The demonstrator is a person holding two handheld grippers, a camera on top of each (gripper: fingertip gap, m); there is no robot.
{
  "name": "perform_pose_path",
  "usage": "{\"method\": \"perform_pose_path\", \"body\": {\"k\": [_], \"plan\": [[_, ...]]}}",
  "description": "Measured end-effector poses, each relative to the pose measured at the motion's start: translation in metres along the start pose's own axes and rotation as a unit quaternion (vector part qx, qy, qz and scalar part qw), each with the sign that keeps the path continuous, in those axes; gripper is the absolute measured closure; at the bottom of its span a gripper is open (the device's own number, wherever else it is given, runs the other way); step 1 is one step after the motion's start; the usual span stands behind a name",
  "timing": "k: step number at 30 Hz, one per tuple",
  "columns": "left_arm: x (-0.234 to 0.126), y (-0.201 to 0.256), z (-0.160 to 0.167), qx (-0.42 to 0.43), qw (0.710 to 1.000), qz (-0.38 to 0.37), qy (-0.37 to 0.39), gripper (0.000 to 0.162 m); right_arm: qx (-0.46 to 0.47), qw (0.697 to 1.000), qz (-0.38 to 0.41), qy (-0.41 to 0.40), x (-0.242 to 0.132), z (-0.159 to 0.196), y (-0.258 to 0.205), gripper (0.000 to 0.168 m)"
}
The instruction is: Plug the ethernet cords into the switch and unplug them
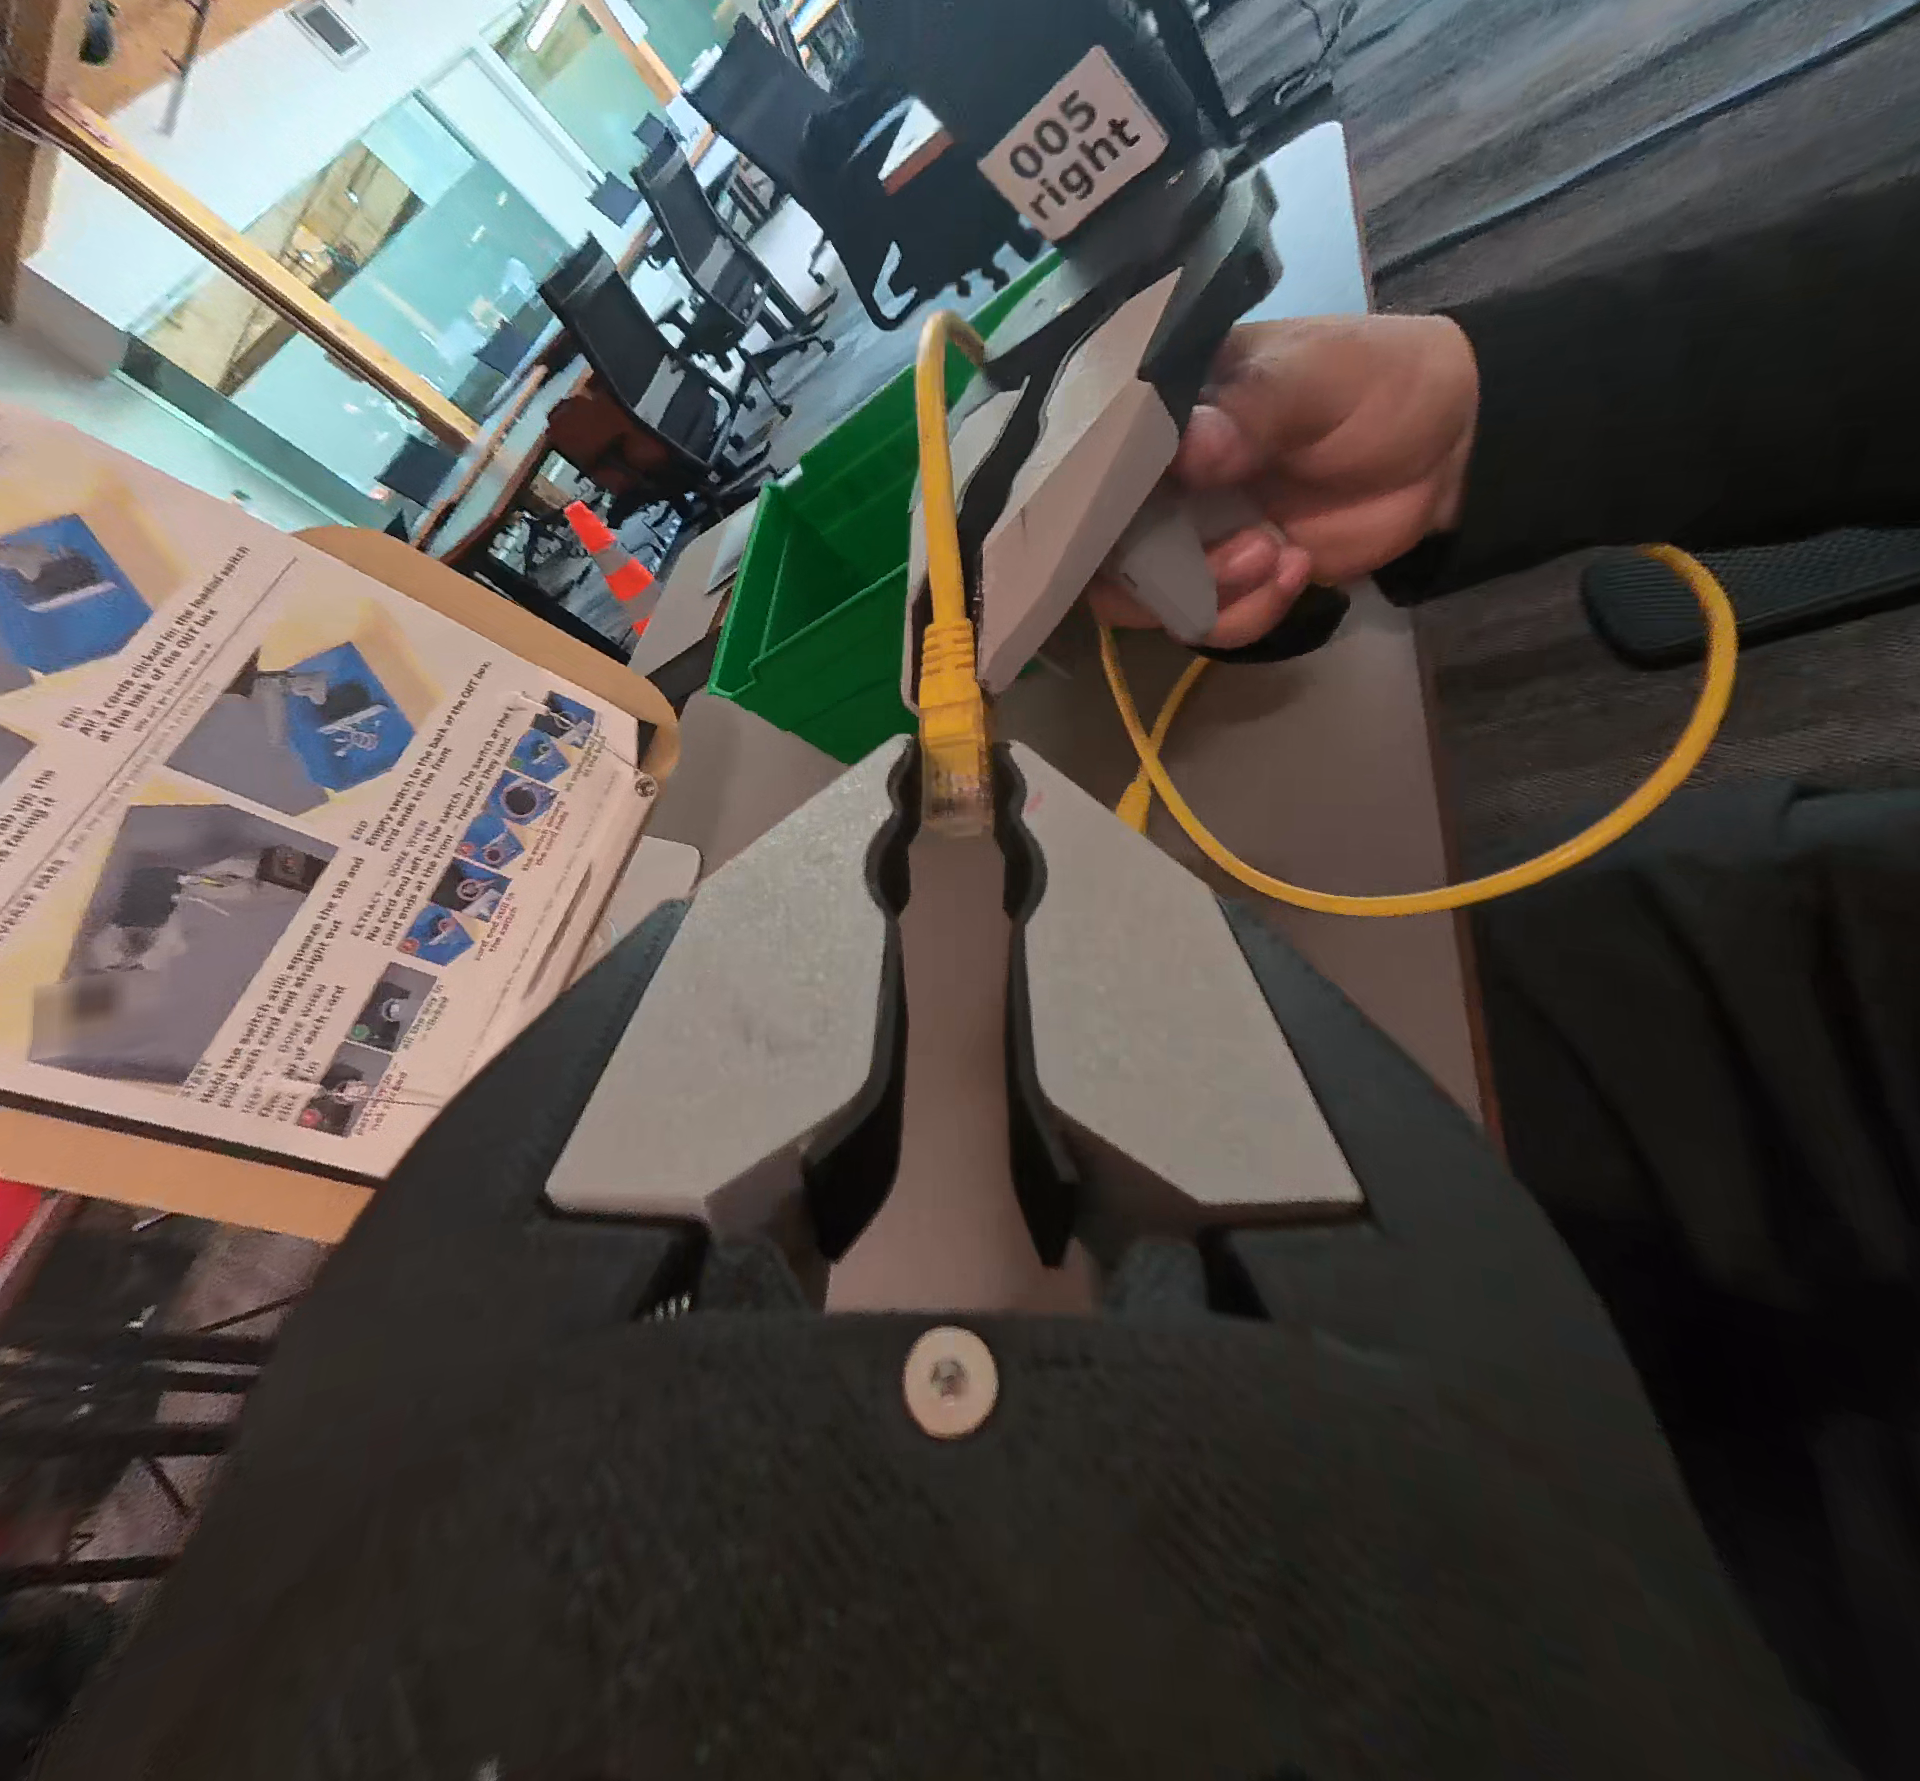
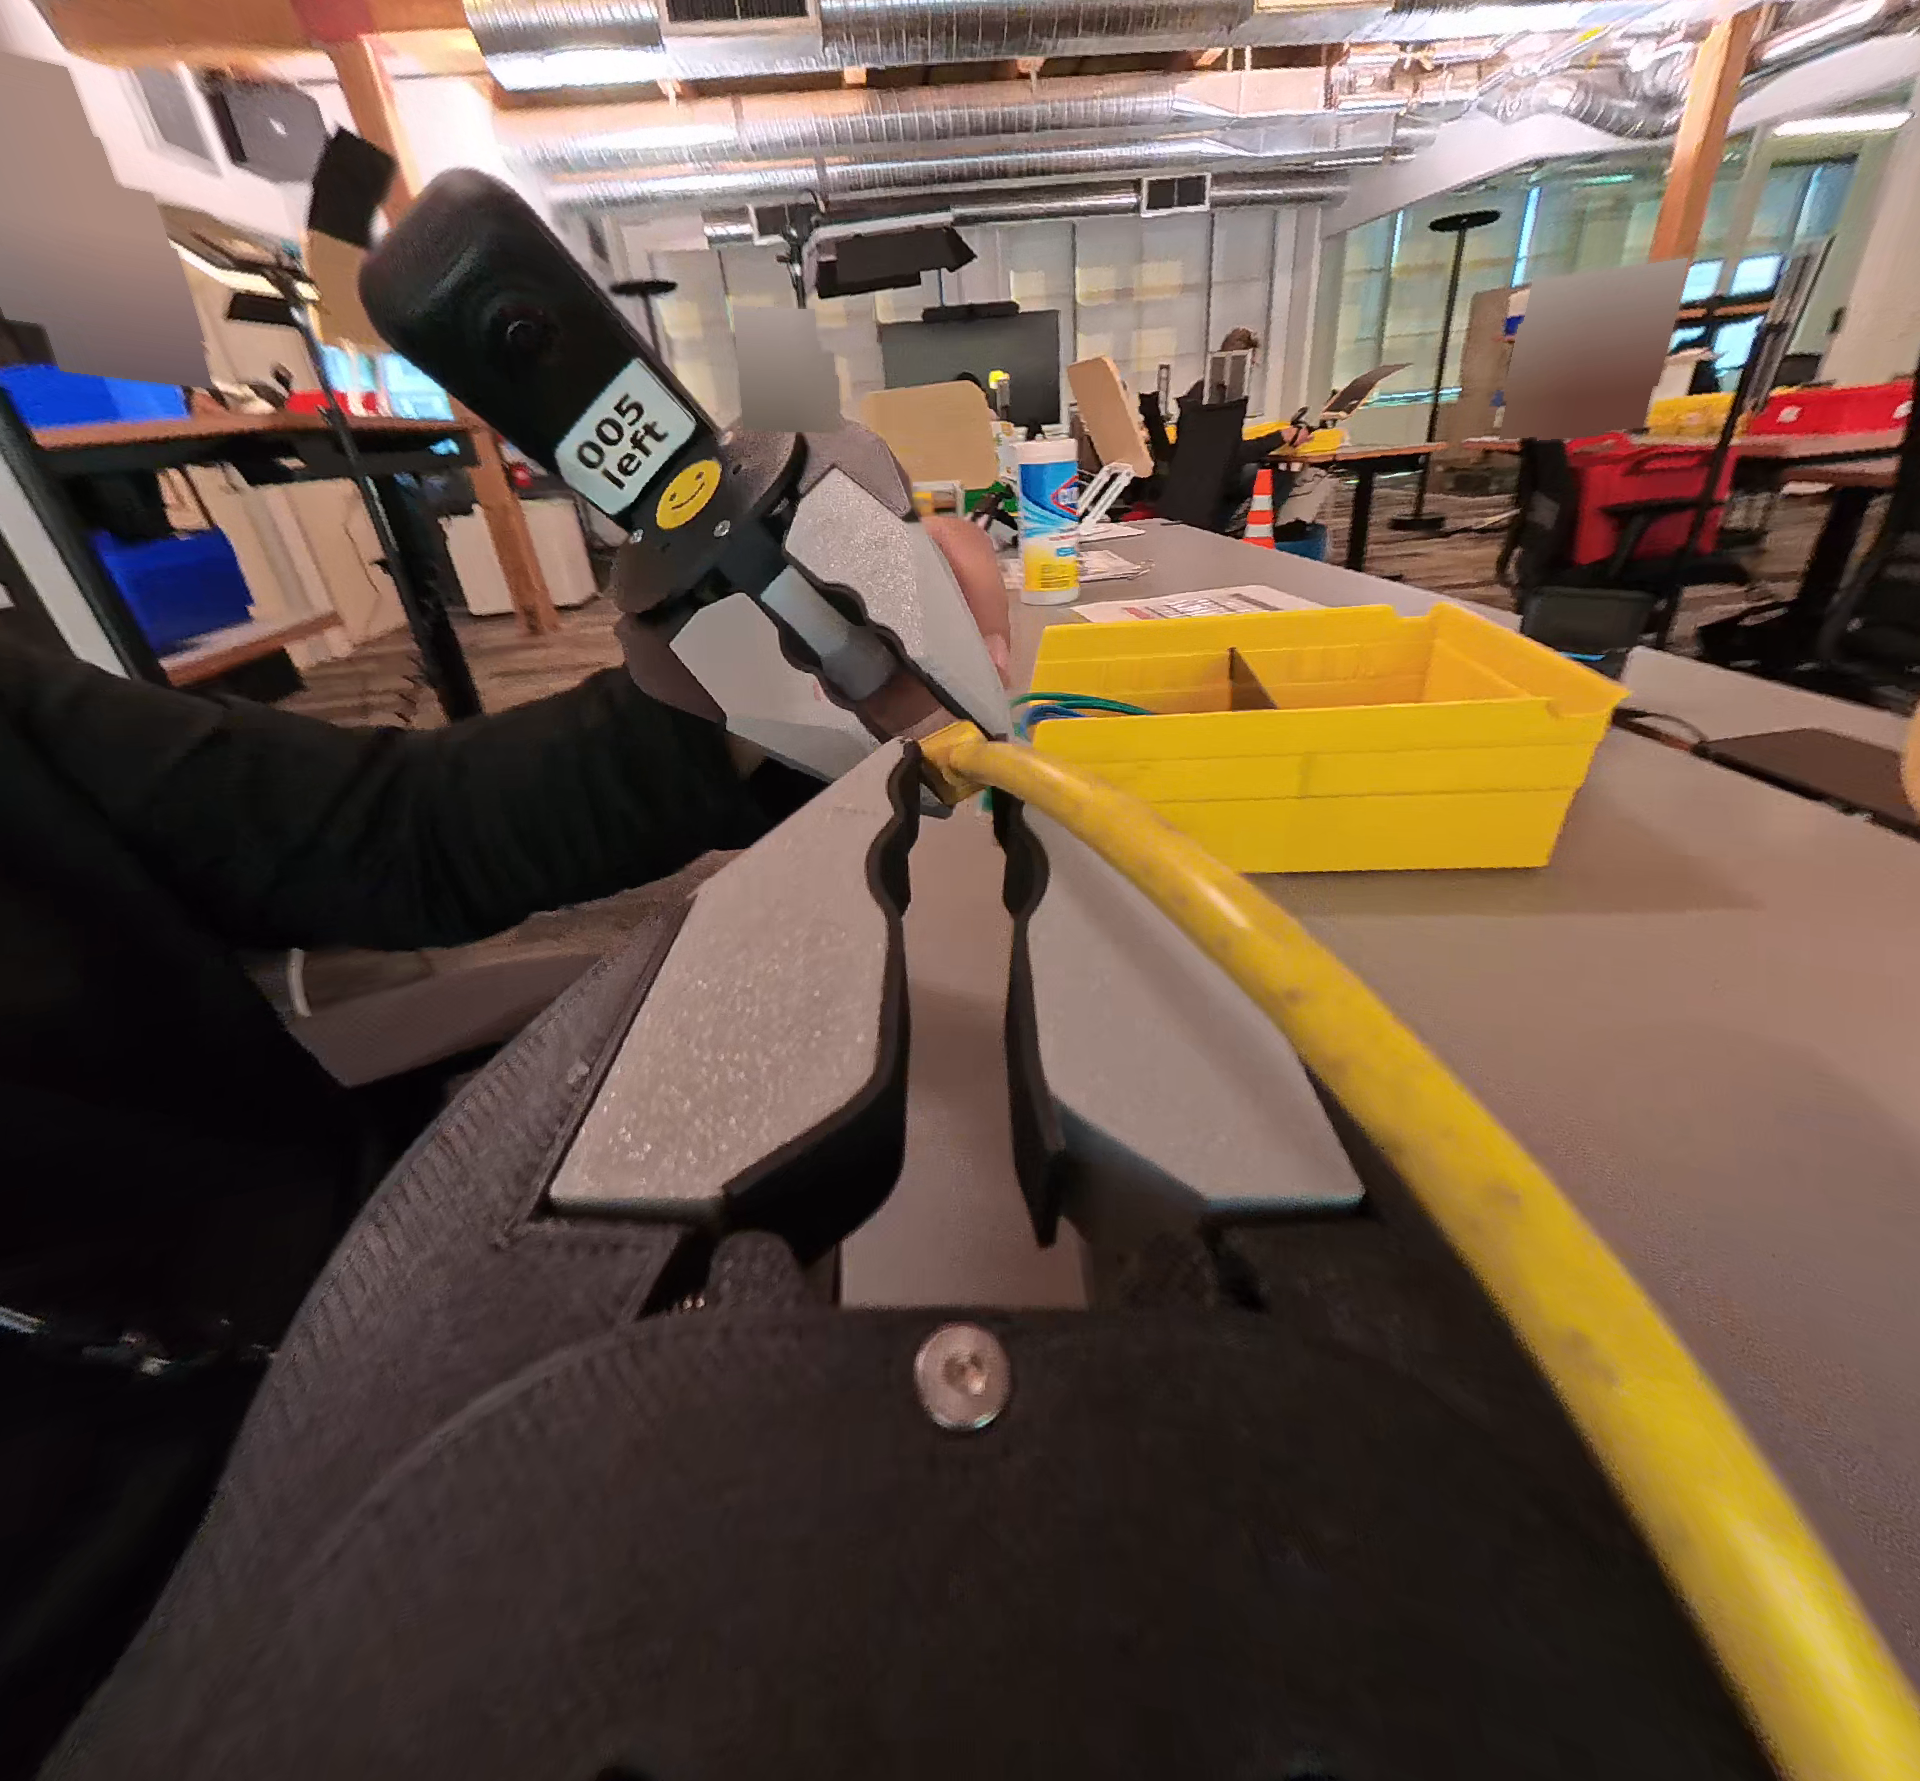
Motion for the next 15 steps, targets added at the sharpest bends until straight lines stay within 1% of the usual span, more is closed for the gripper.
{"method": "perform_pose_path", "body": {"k": [3, 5, 6, 7, 10, 13, 15], "plan": [[-0.002, -0.005, -0.001, -0.05, 0.998, 0.038, -0.013, 0.15, 0.017, 1.0, -0.017, 0.008, 0.002, 0.003, 0.002, 0.158], [-0.005, -0.01, 0.0, -0.106, 0.992, 0.066, -0.01, 0.151, -0.003, 1.0, -0.011, 0.019, 0.004, 0.003, 0.0, 0.157], [-0.005, -0.012, 0.0, -0.133, 0.988, 0.077, -0.003, 0.151, -0.016, 1.0, -0.005, 0.023, 0.005, 0.003, -0.002, 0.153], [-0.006, -0.013, 0.001, -0.153, 0.984, 0.09, 0.006, 0.151, -0.028, 0.999, -0.004, 0.022, 0.006, 0.003, -0.004, 0.157], [-0.008, -0.012, 0.003, -0.194, 0.973, 0.122, 0.032, 0.151, -0.063, 0.998, -0.007, 0.019, 0.006, 0.004, -0.01, 0.157], [-0.007, -0.012, 0.004, -0.248, 0.955, 0.156, 0.052, 0.151, -0.1, 0.995, -0.003, 0.027, 0.006, 0.004, -0.014, 0.156], [-0.007, -0.013, 0.006, -0.262, 0.95, 0.162, 0.053, 0.151, -0.108, 0.994, 0.007, 0.025, 0.006, 0.004, -0.014, 0.155]]}}
Point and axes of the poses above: each gripper's, where its closed fingertips meet, x out along the fingers, z out of its underside, y = z × x across the jaws, the point moved 9 cm from there along -x, back along the fingers, and after that the axes turned 8 degrees about x, right-handed, at the moved point
